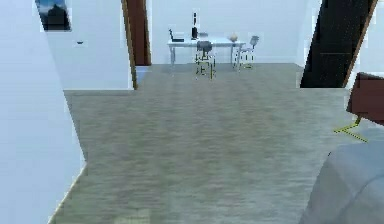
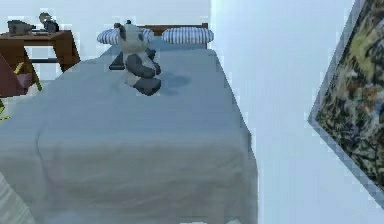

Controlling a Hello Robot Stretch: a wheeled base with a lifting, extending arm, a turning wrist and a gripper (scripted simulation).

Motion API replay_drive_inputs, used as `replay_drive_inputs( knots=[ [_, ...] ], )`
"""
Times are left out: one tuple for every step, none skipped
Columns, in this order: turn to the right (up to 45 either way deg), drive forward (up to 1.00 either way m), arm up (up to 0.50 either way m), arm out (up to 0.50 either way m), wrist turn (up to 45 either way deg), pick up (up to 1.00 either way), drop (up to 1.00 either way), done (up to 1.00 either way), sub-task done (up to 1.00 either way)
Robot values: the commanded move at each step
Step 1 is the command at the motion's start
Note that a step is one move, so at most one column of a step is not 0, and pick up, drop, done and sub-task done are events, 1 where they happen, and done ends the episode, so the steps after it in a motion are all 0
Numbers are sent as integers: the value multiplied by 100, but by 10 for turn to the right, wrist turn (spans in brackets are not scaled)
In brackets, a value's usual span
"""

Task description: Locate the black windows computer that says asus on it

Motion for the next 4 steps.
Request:
replay_drive_inputs(
  knots=[
    [0, 20, 0, 0, 0, 0, 0, 0, 0],
    [-210, 0, 0, 0, 0, 0, 0, 0, 0],
    [0, 90, 0, 0, 0, 0, 0, 0, 0],
    [210, 0, 0, 0, 0, 0, 0, 0, 0]
  ],
)
